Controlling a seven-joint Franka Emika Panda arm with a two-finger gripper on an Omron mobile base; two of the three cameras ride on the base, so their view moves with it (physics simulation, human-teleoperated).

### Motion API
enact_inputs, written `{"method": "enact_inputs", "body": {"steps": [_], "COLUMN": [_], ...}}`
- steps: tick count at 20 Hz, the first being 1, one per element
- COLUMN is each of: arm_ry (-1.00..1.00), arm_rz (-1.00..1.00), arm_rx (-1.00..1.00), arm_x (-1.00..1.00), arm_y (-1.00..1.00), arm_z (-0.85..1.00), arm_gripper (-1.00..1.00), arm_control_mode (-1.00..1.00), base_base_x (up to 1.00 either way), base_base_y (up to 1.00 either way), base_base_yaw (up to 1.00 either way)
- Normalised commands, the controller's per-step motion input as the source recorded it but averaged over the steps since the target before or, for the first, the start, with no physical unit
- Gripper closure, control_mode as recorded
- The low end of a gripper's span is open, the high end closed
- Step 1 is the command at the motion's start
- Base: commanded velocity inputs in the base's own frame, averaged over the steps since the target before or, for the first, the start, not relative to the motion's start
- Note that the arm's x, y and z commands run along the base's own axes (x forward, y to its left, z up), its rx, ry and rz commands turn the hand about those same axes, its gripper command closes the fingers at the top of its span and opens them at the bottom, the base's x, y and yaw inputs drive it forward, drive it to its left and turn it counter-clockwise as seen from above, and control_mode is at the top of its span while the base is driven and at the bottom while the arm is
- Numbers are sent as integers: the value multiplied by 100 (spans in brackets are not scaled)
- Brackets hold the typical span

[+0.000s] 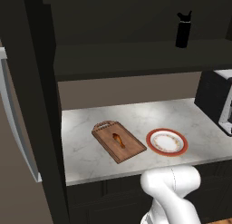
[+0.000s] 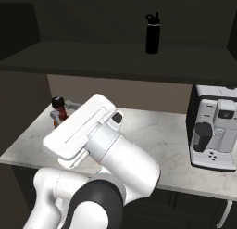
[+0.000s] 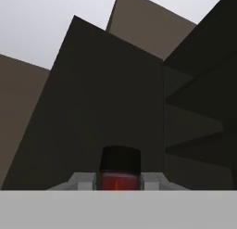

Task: Pick the chicken drumstick from the plate and place it on the cutting board. Then pick the condiment bottle from the cabinet and place it next to the cutting board.

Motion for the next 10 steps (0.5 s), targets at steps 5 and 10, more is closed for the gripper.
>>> {"method": "enact_inputs", "body": {"steps": [5,10], "arm_ry": [-7,-6], "arm_rz": [3,3], "arm_rx": [0,0], "arm_x": [-3,0], "arm_y": [0,0], "arm_z": [-43,-40], "arm_gripper": [100,100], "arm_control_mode": [-100,-100], "base_base_x": [0,0], "base_base_y": [0,0], "base_base_yaw": [0,0]}}
